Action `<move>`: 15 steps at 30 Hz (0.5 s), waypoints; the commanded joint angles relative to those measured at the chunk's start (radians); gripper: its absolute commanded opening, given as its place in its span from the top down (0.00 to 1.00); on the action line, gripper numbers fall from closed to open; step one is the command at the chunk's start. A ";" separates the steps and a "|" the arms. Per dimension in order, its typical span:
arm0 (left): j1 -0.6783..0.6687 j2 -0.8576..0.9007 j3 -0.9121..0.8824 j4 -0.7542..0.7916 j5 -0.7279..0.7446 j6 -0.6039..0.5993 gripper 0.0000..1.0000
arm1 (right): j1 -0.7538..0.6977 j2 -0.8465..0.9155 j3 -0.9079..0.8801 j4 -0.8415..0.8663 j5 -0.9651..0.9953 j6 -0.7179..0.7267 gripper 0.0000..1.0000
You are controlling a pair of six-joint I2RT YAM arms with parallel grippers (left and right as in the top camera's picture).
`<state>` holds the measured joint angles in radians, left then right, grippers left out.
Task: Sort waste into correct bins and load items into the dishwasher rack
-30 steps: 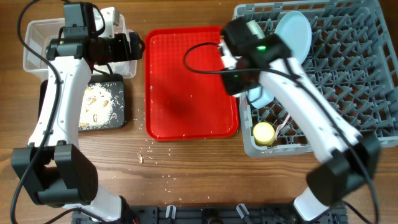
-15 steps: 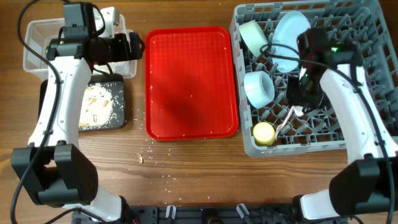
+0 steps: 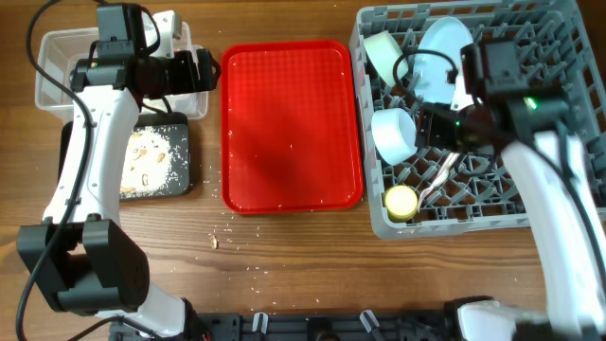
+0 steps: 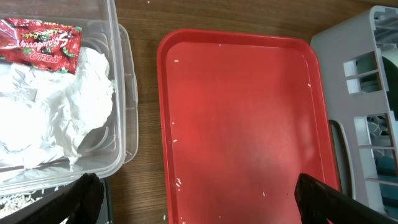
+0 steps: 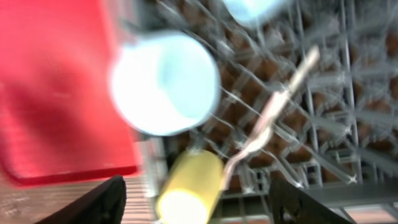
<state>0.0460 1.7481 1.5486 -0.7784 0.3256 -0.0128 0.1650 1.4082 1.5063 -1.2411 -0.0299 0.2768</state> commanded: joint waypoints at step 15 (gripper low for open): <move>-0.004 -0.011 0.013 0.003 -0.006 0.005 0.00 | 0.031 -0.293 -0.121 0.417 0.057 -0.164 0.00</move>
<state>0.0460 1.7481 1.5486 -0.7784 0.3252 -0.0128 0.2134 1.1664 1.4815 -0.9356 0.0055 0.2844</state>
